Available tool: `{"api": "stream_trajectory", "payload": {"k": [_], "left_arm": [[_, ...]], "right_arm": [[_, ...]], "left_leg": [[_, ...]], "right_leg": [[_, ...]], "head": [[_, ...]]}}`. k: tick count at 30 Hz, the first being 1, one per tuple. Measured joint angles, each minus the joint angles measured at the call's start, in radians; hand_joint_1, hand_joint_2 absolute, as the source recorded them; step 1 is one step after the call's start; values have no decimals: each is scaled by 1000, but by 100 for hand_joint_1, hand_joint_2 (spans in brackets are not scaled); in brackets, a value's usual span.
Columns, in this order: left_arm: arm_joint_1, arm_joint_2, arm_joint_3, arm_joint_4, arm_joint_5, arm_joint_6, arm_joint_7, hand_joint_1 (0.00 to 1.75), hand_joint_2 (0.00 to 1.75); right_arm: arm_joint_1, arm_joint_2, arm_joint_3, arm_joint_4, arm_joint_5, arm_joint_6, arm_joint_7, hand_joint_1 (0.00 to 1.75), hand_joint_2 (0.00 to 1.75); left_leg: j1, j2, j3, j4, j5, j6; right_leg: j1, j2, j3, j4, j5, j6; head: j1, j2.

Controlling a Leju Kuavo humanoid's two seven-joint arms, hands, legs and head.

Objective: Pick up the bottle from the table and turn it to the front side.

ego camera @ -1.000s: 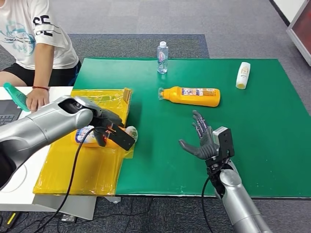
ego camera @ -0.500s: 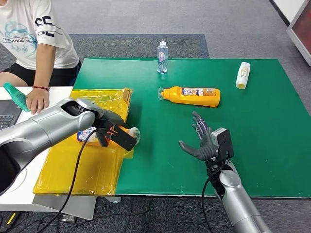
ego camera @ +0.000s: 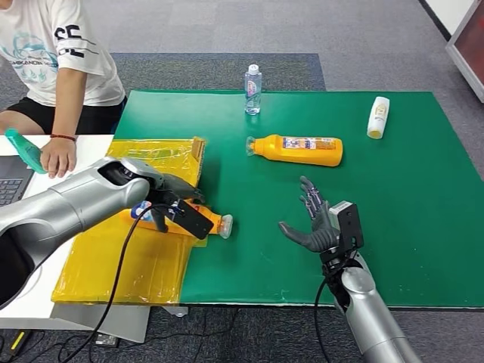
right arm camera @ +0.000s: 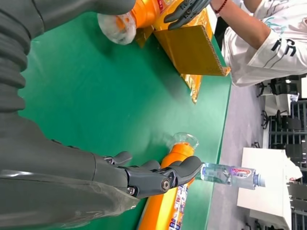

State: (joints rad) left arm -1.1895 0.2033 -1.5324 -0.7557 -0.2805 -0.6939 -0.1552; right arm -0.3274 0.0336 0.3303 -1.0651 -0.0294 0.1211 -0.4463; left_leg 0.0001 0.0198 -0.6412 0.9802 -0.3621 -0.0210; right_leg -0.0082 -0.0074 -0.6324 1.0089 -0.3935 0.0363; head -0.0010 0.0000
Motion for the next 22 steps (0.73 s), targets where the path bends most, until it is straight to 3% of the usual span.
{"api": "stream_trajectory", "payload": {"k": [3, 6, 10, 12, 17, 22], "left_arm": [[0, 0, 0, 0, -15, 17, 8, 0, 175], [8, -4, 7, -1, -58, 136, 32, 0, 175], [101, -25, 121, -33, -207, 597, 105, 0, 175], [184, -26, 225, -112, -333, 753, 148, 0, 175], [391, -4, 487, -394, -571, 751, 170, 0, 175], [492, 16, 631, -560, -650, 750, 169, 0, 175]], "right_arm": [[2, 0, -2, 0, 2, -1, 0, 0, 175], [9, 0, -11, 0, 4, -4, -1, 0, 175], [49, -2, -51, -18, 18, -21, -13, 0, 175], [94, -7, -85, -49, 30, -21, -16, 0, 175], [209, -15, -175, -144, 60, -15, -14, 0, 175], [260, -16, -217, -198, 74, -7, -12, 0, 175]], "left_leg": [[0, 0, 0, 0, 0, 0], [0, 0, 0, 0, 0, 0], [-1, -1, 0, 0, -1, 1], [-1, -1, 0, 0, -2, 2], [-1, 0, -1, 0, -5, 2], [-1, 0, -1, 0, -5, 2]], "right_leg": [[0, 0, 0, 0, 0, 0], [0, 0, 0, 0, 0, 0], [-1, -1, 1, -1, 0, 0], [-1, -1, 1, -1, -1, 1], [-1, -1, 0, -1, -2, 2], [-1, -1, 0, -1, -3, 2]], "head": [[0, 0], [0, 0], [0, 0], [0, 0], [0, 0], [0, 0]]}}
